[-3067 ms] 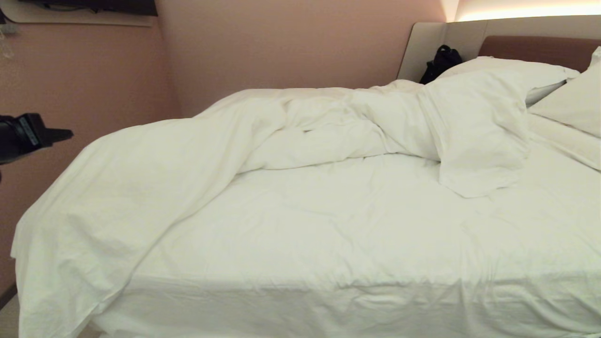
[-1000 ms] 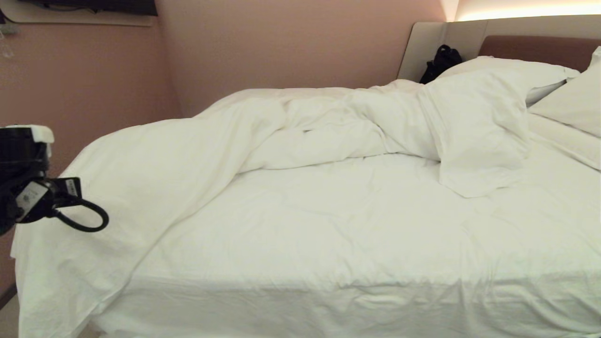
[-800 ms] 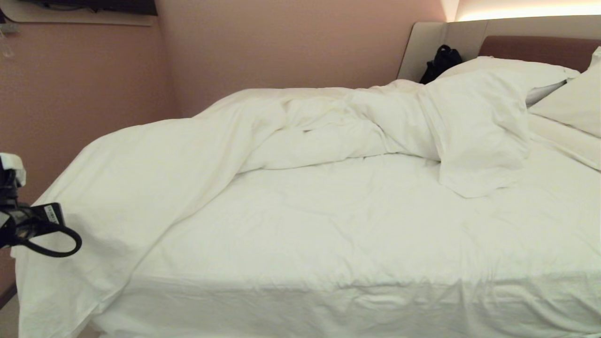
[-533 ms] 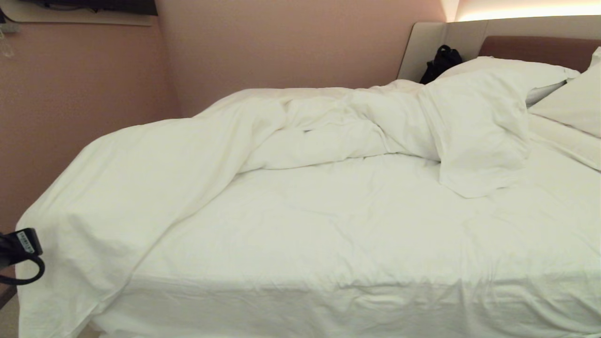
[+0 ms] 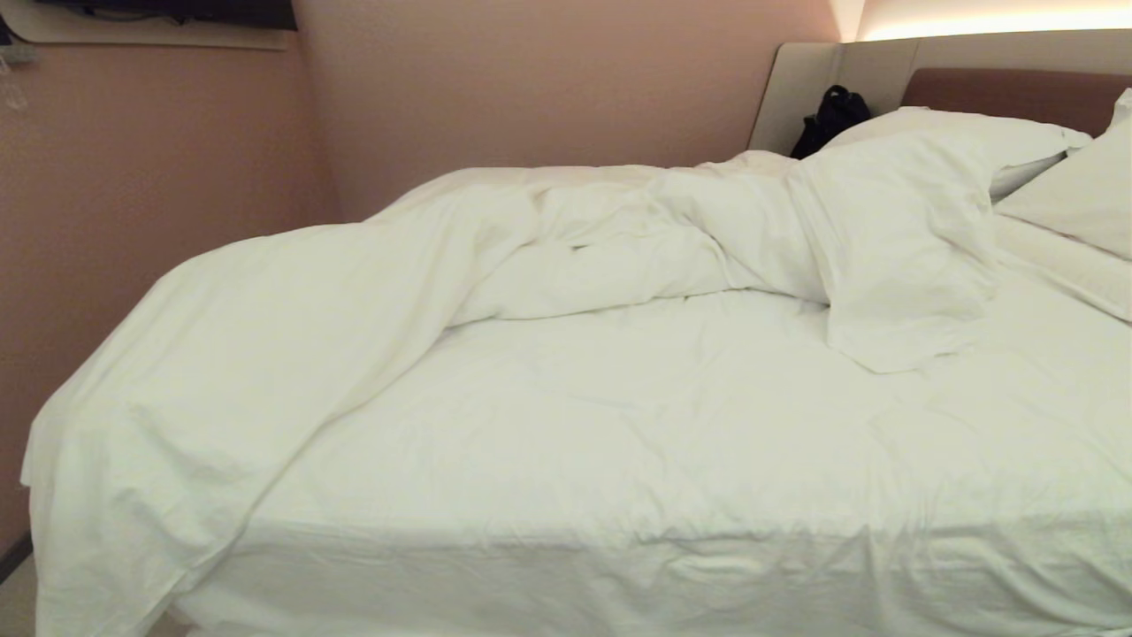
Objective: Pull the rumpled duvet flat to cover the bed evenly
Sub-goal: Flatten the corners of the folded blanket
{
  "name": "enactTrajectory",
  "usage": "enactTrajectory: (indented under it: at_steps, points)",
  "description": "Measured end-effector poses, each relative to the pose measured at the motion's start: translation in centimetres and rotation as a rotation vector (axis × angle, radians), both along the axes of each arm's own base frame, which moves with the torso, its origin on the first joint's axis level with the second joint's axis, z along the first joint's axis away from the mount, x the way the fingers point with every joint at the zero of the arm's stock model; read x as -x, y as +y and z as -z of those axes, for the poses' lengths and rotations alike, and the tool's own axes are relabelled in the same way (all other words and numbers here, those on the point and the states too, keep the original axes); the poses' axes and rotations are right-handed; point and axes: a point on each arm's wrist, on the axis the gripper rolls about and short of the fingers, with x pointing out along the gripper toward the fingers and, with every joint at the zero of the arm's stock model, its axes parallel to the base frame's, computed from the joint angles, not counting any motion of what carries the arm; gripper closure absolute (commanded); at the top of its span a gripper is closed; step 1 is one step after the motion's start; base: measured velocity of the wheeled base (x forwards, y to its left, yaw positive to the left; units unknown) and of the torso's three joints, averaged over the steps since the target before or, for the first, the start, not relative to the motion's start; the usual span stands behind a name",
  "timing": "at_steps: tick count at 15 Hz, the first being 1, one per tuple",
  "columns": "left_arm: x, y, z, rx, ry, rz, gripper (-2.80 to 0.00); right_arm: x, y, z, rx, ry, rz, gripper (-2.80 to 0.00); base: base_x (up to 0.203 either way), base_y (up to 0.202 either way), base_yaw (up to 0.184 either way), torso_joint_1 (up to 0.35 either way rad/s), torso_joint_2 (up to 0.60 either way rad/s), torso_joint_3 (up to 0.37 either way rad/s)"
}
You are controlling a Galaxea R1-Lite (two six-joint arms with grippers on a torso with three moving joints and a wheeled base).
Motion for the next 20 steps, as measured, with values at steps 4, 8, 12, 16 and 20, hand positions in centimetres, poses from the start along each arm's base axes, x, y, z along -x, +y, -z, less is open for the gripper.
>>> enactTrajectory:
  at_steps: [4, 8, 12, 16, 20]
  points:
    - [1.7, 2.1, 3.2, -0.022, 0.020, 0.137, 0.00, 0.0, 0.0, 0.0, 0.000, 0.000, 0.000, 0.00, 0.000, 0.000, 0.000, 0.000, 0.00, 0.000]
    - [3.0, 2.7, 5.8, -0.008, 0.005, 0.244, 0.00, 0.0, 0.0, 0.0, 0.000, 0.000, -0.001, 0.00, 0.000, 0.000, 0.000, 0.000, 0.00, 0.000]
    - [4.6, 2.4, 7.7, -0.007, 0.042, 0.255, 0.00, 0.0, 0.0, 0.0, 0.000, 0.000, 0.000, 0.00, 0.000, 0.000, 0.000, 0.000, 0.00, 0.000]
    - [6.0, 1.5, 8.9, 0.041, 0.063, 0.234, 0.00, 0.0, 0.0, 0.0, 0.000, 0.000, 0.000, 0.00, 0.000, 0.000, 0.000, 0.000, 0.00, 0.000]
    - [6.4, 1.4, 9.4, 0.064, 0.069, 0.220, 0.00, 0.0, 0.0, 0.0, 0.000, 0.000, 0.000, 0.00, 0.000, 0.000, 0.000, 0.000, 0.00, 0.000]
